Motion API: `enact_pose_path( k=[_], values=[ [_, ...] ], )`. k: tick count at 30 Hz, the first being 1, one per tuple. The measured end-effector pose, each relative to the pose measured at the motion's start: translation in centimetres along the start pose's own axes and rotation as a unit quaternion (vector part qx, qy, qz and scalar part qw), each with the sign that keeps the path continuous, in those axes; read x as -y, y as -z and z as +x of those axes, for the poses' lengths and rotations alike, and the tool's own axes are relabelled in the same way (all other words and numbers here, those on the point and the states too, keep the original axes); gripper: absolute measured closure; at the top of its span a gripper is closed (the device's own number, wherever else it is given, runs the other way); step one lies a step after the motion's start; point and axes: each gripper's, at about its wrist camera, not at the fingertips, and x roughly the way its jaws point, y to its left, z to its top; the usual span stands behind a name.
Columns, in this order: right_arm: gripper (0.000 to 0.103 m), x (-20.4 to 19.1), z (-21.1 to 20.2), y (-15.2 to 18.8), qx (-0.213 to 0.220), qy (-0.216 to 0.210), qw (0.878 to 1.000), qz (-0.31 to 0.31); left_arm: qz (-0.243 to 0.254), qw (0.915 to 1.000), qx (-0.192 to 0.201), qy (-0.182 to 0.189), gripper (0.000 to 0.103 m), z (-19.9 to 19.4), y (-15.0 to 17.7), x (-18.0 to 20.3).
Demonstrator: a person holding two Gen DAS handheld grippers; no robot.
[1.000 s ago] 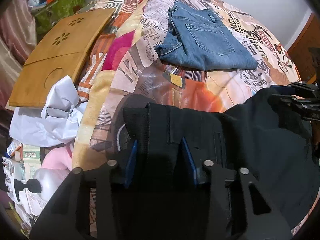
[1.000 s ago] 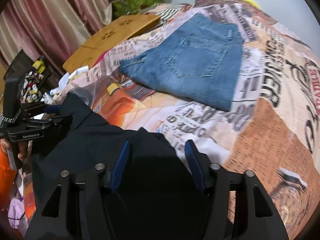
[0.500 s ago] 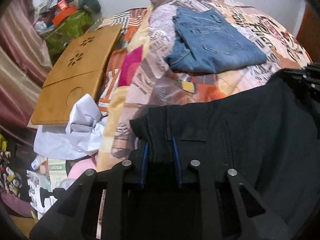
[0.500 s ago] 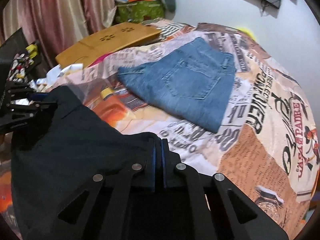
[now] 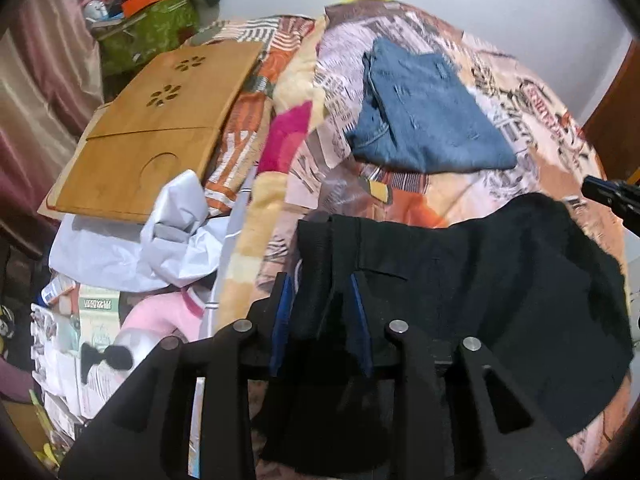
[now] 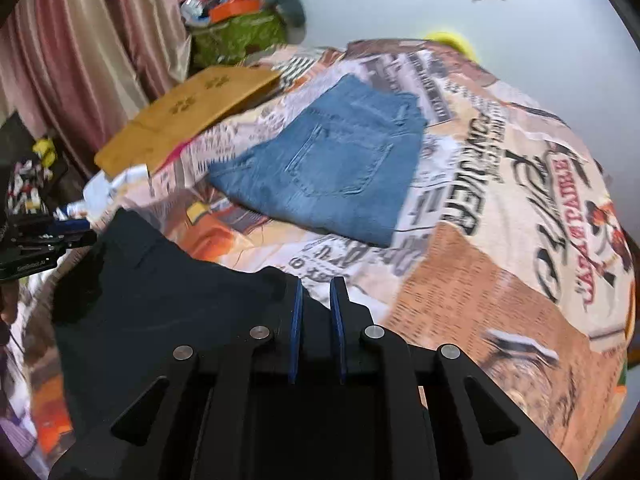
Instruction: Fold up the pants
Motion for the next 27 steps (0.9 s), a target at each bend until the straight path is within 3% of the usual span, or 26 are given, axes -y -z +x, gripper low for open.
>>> enact_pose_path(
  k=[8, 11, 15, 20, 27],
  values=[
    [0.09, 0.7, -5.5, 3.1, 0.014, 0.017, 1.0, 0.003, -0.009, 0.9999, 0.007, 0.007, 0.042, -3.5, 3.2, 0.3],
    [0.087, 0.6, -7.0, 5.0, 0.013, 0.021, 1.0, 0.005, -0.027, 0.9994, -0.012, 0.02, 0.041, -3.4, 5.1, 0.2],
    [0.069, 0.6, -8.7, 7.6, 0.02, 0.027, 0.999, 0.013, -0.068, 0.9955, -0.049, 0.044, 0.041, -2.3, 7.8, -0.3],
    [0.067, 0.7, -9.9, 10.5, 0.015, 0.037, 0.999, 0.025, -0.116, 0.9886, -0.066, 0.07, 0.041, -1.7, 9.9, -0.8],
    [0.061, 1.1, -9.5, 14.8, -0.017, 0.04, 0.997, 0.057, -0.143, 0.9844, -0.065, 0.08, 0.041, -0.6, 9.4, -0.5]
  ],
)
